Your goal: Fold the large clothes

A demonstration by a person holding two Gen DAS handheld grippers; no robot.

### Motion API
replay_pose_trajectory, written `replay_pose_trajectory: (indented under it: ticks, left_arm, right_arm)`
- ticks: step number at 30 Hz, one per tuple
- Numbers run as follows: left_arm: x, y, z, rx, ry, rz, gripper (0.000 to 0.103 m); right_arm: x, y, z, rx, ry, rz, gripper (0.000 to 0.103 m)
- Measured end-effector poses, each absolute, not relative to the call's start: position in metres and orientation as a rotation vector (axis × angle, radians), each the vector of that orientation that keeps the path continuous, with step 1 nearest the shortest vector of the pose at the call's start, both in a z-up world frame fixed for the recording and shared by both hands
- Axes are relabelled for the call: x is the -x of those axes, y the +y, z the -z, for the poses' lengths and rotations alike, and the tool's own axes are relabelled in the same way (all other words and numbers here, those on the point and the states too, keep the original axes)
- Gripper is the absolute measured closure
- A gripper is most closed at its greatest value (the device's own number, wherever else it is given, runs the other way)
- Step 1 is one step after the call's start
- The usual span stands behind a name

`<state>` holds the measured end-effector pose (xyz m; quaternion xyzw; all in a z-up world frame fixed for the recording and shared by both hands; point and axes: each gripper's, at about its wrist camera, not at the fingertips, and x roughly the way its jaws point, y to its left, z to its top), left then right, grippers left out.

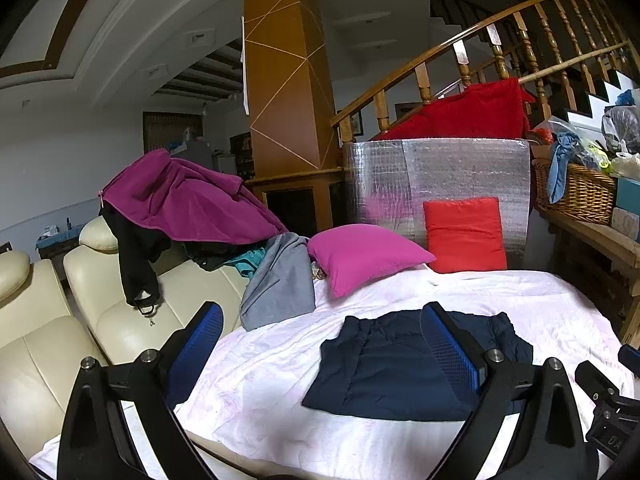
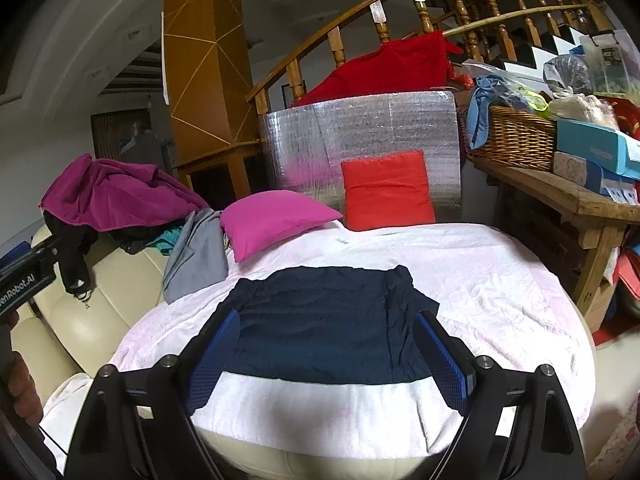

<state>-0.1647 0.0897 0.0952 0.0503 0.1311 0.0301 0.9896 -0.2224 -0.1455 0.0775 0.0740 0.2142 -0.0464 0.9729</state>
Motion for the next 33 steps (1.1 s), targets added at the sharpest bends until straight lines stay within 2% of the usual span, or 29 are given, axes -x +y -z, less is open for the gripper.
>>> replay_pose_trajectory:
  ticks: [33]
  left_arm:
    - [0.151, 0.117, -0.083, -0.068, 0.290, -0.072, 0.004]
  right_arm:
    - [0.212, -0.124, -0.086, -0.072, 0.402, 0.100, 0.013]
